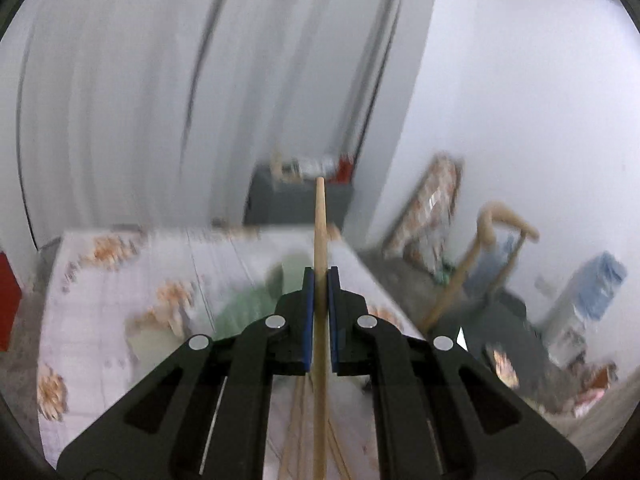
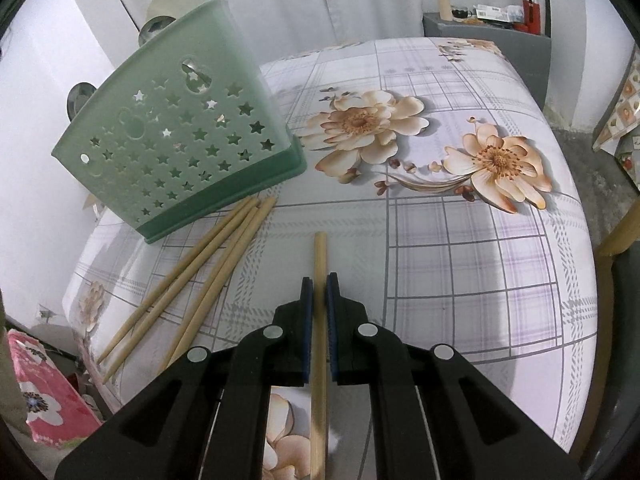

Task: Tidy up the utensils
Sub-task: 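Lower the chopstick into the green caddy and open the left tool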

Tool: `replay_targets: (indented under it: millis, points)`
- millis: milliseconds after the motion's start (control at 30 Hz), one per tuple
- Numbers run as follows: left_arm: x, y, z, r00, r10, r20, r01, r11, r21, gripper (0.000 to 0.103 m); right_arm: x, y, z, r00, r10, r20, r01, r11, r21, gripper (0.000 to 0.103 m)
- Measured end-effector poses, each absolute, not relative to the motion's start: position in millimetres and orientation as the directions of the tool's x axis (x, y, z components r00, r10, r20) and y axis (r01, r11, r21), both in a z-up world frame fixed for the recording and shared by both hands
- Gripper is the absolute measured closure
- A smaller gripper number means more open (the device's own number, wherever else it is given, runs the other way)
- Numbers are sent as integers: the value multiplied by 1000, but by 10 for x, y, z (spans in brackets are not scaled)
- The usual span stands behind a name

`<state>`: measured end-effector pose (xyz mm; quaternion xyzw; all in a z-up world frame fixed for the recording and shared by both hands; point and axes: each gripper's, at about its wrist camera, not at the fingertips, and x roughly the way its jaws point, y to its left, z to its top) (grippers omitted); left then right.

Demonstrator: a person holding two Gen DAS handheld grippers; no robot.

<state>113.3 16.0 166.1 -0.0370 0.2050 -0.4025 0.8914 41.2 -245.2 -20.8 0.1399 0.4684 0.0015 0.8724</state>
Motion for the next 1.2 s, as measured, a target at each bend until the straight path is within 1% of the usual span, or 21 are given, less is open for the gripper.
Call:
replay_targets:
  millis: [67, 200, 267, 333, 567, 700, 800, 900, 967, 1133, 1200]
  points:
    - [1173, 215, 1763, 632, -720, -289, 680, 693, -240, 98, 412, -2451, -208, 562, 133, -816, 129, 961, 246, 96]
    - [1364, 178, 1789, 646, -712, -274, 650, 702, -290, 98, 419, -2446, -208, 560, 133, -818, 127, 961, 244, 96]
    - [1515, 142, 1791, 652, -706, -277, 623, 706, -336, 98, 424, -2444, -205, 560, 130, -818, 127, 963, 240, 96]
    - [1639, 122, 1806, 670, -697, -256, 606, 713, -354, 98, 427, -2443, -203, 560, 128, -818, 128, 963, 238, 96]
    - [2023, -51, 1876, 736, -659, -153, 558, 720, -413, 98, 424, -2441, -200, 564, 128, -816, 131, 962, 241, 96]
    - [2173, -157, 1803, 794, -600, -98, 513, 747, -422, 98, 436, -2436, -204, 563, 125, -817, 132, 962, 238, 96]
    - [2301, -216, 1728, 834, -544, -91, 465, 782, -415, 98, 431, -2429, -205, 564, 122, -817, 132, 963, 235, 96]
    - [2401, -281, 1648, 863, -491, -114, 413, 818, -399, 98, 422, -2427, -208, 567, 121, -815, 132, 963, 234, 96]
    - [2447, -310, 1593, 869, -477, -130, 395, 828, -398, 98, 424, -2429, -208, 567, 121, -815, 133, 963, 236, 96]
    - [2448, -408, 1446, 897, -418, -142, 352, 871, -342, 98, 420, -2428, -207, 568, 121, -814, 133, 963, 235, 96]
    - [2428, -394, 1445, 904, -408, -130, 343, 871, -353, 98, 414, -2430, -208, 568, 122, -814, 132, 963, 237, 96]
